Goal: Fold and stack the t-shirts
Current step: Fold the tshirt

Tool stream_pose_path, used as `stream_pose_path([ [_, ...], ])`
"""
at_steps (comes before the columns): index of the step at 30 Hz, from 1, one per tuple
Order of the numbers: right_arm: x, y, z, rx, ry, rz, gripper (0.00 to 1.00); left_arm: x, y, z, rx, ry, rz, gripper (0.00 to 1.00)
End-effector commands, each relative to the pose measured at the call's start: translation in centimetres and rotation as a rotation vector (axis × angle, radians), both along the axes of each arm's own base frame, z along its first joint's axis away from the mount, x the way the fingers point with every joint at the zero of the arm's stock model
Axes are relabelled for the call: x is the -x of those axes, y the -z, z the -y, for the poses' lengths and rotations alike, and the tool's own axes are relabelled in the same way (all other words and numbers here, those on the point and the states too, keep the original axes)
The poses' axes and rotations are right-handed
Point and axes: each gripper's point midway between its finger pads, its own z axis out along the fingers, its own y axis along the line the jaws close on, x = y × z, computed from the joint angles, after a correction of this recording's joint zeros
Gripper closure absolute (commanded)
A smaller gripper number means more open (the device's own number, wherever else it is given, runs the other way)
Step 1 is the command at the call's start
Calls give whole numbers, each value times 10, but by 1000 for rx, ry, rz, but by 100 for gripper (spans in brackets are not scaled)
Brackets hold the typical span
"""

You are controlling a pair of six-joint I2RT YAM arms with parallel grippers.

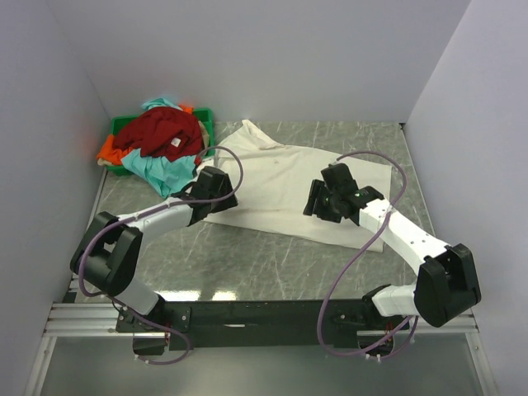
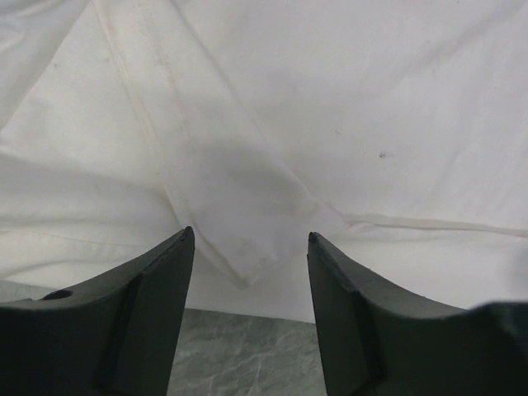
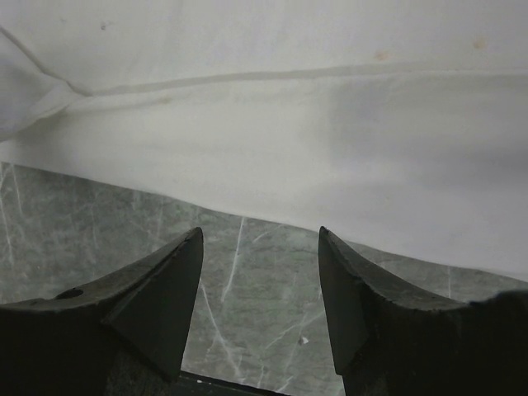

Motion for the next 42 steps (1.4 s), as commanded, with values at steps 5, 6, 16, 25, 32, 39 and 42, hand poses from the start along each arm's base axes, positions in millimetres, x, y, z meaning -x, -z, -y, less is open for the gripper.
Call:
stream_pose_path([
  [5, 1, -4, -5, -27, -20, 25, 35, 11, 8, 2, -1, -4, -20, 48],
  [6, 1, -5, -5, -28, -22, 27, 35, 12, 9, 2, -3, -5, -23, 48],
  [16, 2, -7, -7, -44, -26, 30, 35, 10, 18, 7, -16, 9, -49, 49],
  [25, 4, -9, -6, -42, -27, 35, 35, 0, 19, 11, -29, 6, -37, 74],
  [32, 5, -9, -4, -36, -27, 40, 35, -13, 16, 14, -70, 15, -27, 100],
  [39, 4, -8, -4, -32, -27, 40, 35, -25, 11, 26, -77, 46, -2, 100],
  [42, 4, -8, -4, -31, -27, 37, 35, -36, 2, 36, -75, 68, 22, 100],
])
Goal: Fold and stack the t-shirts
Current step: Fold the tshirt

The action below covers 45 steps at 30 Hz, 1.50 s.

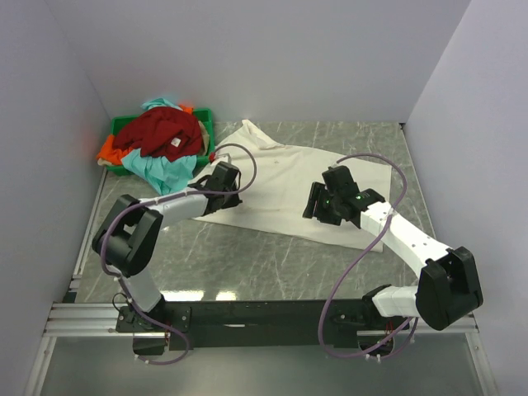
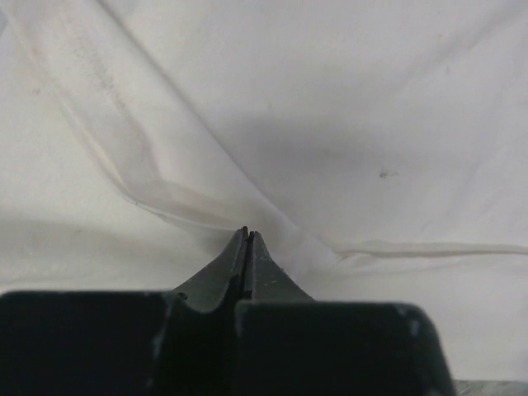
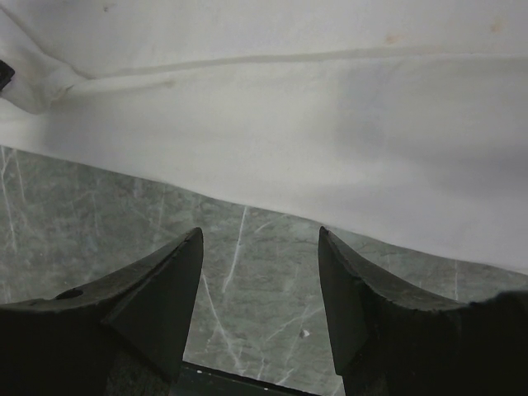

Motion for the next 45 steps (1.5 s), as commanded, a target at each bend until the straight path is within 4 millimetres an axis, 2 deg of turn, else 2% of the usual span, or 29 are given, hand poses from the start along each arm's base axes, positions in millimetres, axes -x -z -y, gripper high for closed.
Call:
stream_pose_path([
  [1, -4, -10, 0, -5, -4, 47, 35, -21, -21, 17, 3, 37, 75, 100],
  [13, -5, -8, 2, 9, -1, 43, 35, -46, -33, 53, 34, 127, 134, 100],
  [22, -5, -3, 1, 15, -1, 33, 35, -60, -26, 76, 29, 194, 136, 100],
  [26, -6, -2, 2, 17, 1, 32, 35, -62, -19, 83, 29, 212, 132, 100],
  [32, -5, -2, 2, 19, 0, 29, 35, -61, -22, 97, 56, 250, 145, 100],
  [38, -5, -1, 2, 19, 0, 28, 34, -63, -43, 106, 97, 261, 224, 100],
  [45, -5, 0, 2, 20, 1, 25, 34, -63, -45, 114, 112, 290, 233, 100],
])
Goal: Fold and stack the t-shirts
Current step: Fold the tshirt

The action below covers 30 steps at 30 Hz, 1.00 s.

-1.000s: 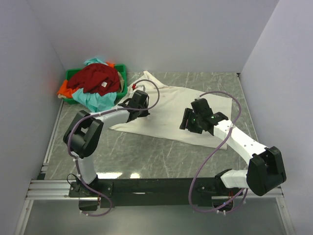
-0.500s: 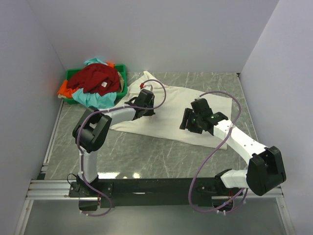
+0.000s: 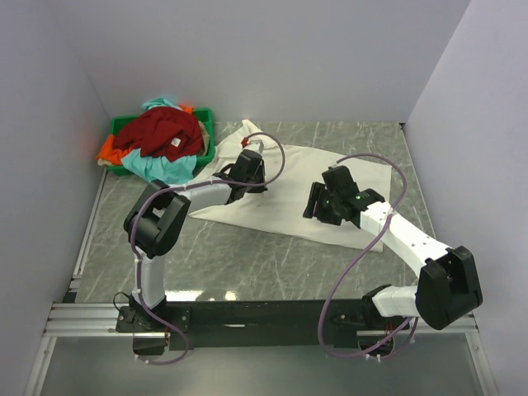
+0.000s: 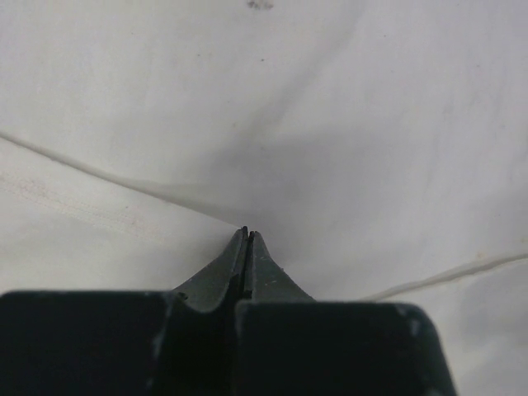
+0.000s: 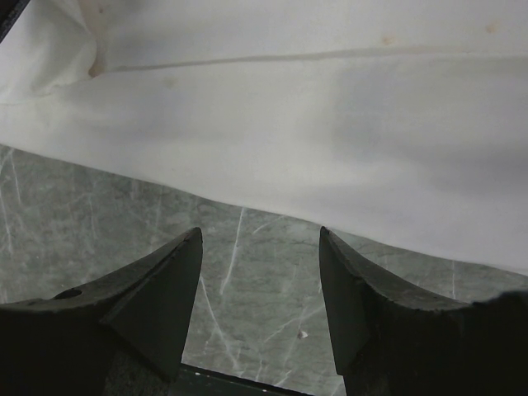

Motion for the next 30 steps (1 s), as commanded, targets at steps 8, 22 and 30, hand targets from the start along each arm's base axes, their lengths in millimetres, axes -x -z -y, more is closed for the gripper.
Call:
stream_pose_path([
  [8, -3, -2, 2, 14, -4, 24, 34, -3, -29, 33, 78, 120, 89, 100],
  [22, -5, 2, 5, 33, 10, 24, 34, 3, -6, 38, 22, 153, 23, 98],
  [30, -15, 6, 17, 66, 43, 11, 34, -7, -30, 27, -5, 72, 50, 32],
])
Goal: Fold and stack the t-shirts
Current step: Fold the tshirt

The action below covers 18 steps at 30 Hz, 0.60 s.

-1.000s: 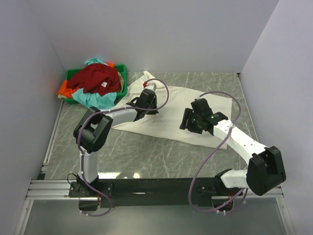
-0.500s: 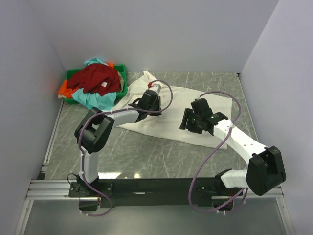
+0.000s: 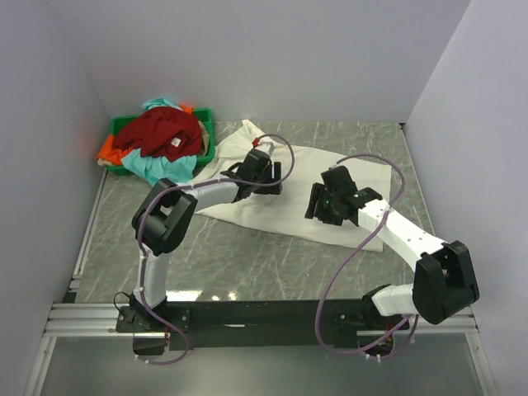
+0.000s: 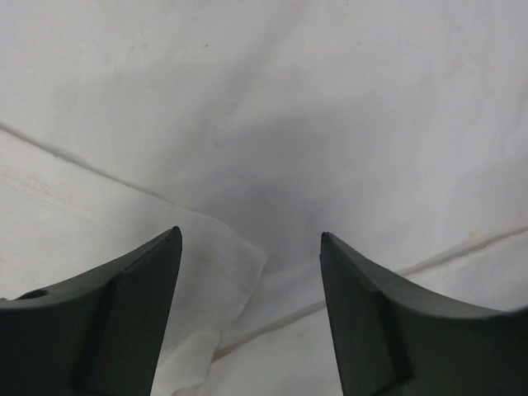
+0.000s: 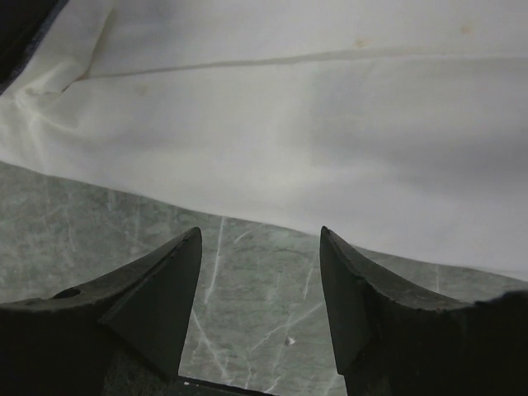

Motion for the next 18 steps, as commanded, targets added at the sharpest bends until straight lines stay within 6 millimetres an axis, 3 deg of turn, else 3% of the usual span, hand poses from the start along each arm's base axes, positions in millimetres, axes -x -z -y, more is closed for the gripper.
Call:
stream_pose_path([
  [1, -12, -1, 19, 47, 46, 15, 34, -13, -45, -3, 10, -56, 75, 25],
  [5, -17, 4, 59, 40, 146, 5, 34, -11, -69, -25, -6, -128, 116, 12],
  [6, -21, 4, 83, 40, 221, 6, 34, -12, -73, -36, -7, -158, 123, 10],
  [9, -19, 8, 122, 62, 318, -2, 34, -10, -85, -72, 45, -251, 124, 6],
  [11, -18, 9, 138, 92, 354, -9, 34, 0, -88, -97, 77, -288, 124, 4],
  [12, -18, 9, 155, 121, 399, -10, 34, -3, -87, -118, 87, -333, 117, 3],
  [13, -15, 10, 173, 135, 452, -25, 34, 6, -80, -133, 86, -346, 99, 3],
  [15, -12, 12, 191, 150, 508, -39, 33, 2, -77, -159, 112, -378, 99, 2],
  [18, -10, 15, 214, 144, 591, -39, 33, 9, -56, -191, 118, -404, 62, 2],
])
